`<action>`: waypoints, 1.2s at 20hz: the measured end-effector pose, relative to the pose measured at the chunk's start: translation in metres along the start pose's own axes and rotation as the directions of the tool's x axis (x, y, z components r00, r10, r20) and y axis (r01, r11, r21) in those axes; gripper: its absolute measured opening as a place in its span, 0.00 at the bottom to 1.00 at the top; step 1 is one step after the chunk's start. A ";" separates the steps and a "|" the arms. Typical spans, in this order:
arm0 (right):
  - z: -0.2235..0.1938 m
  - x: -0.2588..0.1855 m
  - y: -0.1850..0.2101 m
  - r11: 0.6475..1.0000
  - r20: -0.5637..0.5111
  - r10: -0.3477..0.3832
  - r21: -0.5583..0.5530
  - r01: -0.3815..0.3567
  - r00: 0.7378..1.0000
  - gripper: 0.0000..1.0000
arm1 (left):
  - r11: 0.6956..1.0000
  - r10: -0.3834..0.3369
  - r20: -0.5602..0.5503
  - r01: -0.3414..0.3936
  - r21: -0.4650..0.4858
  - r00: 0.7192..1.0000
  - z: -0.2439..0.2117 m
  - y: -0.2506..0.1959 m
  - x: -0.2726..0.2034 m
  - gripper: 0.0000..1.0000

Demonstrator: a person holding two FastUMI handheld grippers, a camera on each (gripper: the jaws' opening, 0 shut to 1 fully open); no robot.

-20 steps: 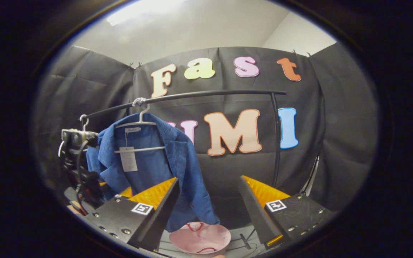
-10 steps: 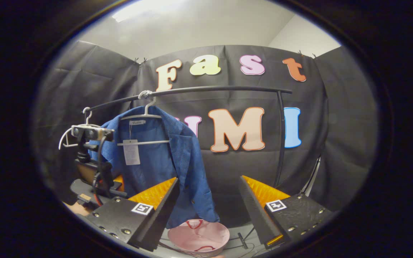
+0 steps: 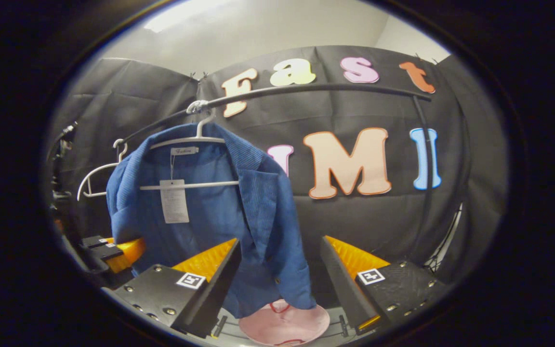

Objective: Grasp the clothes on the hanger with both hands and then place them into the laundry hamper below.

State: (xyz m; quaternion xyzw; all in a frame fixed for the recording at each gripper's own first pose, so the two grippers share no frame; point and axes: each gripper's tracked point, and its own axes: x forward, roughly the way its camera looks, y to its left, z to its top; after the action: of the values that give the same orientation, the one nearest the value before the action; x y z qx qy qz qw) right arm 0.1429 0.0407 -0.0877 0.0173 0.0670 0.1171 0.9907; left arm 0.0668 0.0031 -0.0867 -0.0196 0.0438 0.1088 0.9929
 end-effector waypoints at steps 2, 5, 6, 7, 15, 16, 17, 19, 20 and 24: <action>-0.004 0.026 0.008 0.999 -0.006 0.029 -0.023 -0.029 1.000 0.99 | 1.000 -0.022 -0.040 0.022 0.009 0.999 -0.001 -0.002 -0.003 0.07; -0.009 0.065 0.019 0.997 -0.013 0.058 -0.042 -0.058 0.998 0.99 | 1.000 -0.005 -0.005 0.005 -0.008 1.000 0.015 0.006 -0.011 0.07; -0.008 0.076 0.023 0.997 -0.012 0.068 -0.040 -0.069 0.998 0.99 | 1.000 0.005 0.008 -0.005 -0.001 1.000 0.019 0.010 -0.012 0.05; -0.007 0.087 0.027 0.996 -0.013 0.078 -0.041 -0.078 0.997 0.99 | 1.000 0.011 0.012 -0.011 0.004 1.000 0.022 0.012 -0.013 0.07; -0.016 0.159 0.027 0.997 -0.028 0.016 -0.075 -0.018 0.999 0.83 | 0.999 0.028 0.032 -0.028 -0.021 0.999 0.041 0.023 -0.026 0.07; -0.021 0.162 0.021 0.997 -0.039 -0.007 -0.082 0.004 0.999 0.75 | 0.998 0.051 0.035 -0.050 -0.033 0.998 0.042 0.026 -0.027 0.07; -0.027 0.169 0.013 0.996 -0.059 -0.036 -0.088 0.031 0.998 0.62 | 0.997 0.070 0.037 -0.068 -0.035 0.997 0.043 0.030 -0.027 0.08; -0.029 0.172 0.017 0.999 -0.075 -0.006 -0.036 0.003 0.997 0.34 | 0.993 0.111 0.045 -0.110 -0.033 0.993 0.043 0.039 -0.027 0.07; -0.027 0.171 0.016 1.000 -0.072 -0.008 -0.022 0.006 0.997 0.21 | 0.994 0.107 0.038 -0.105 -0.039 0.994 0.044 0.038 -0.025 0.09; -0.002 0.155 0.001 0.999 -0.008 -0.041 -0.020 0.041 0.999 0.01 | 1.000 -0.001 -0.043 0.001 -0.005 0.999 0.042 0.020 -0.028 0.04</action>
State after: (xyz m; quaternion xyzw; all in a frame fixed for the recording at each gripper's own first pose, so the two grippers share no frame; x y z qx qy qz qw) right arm 0.2912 0.0781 -0.1097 0.0055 0.0704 0.0975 0.9927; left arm 0.0383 0.0185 -0.0427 -0.0244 0.0649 0.1078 0.9918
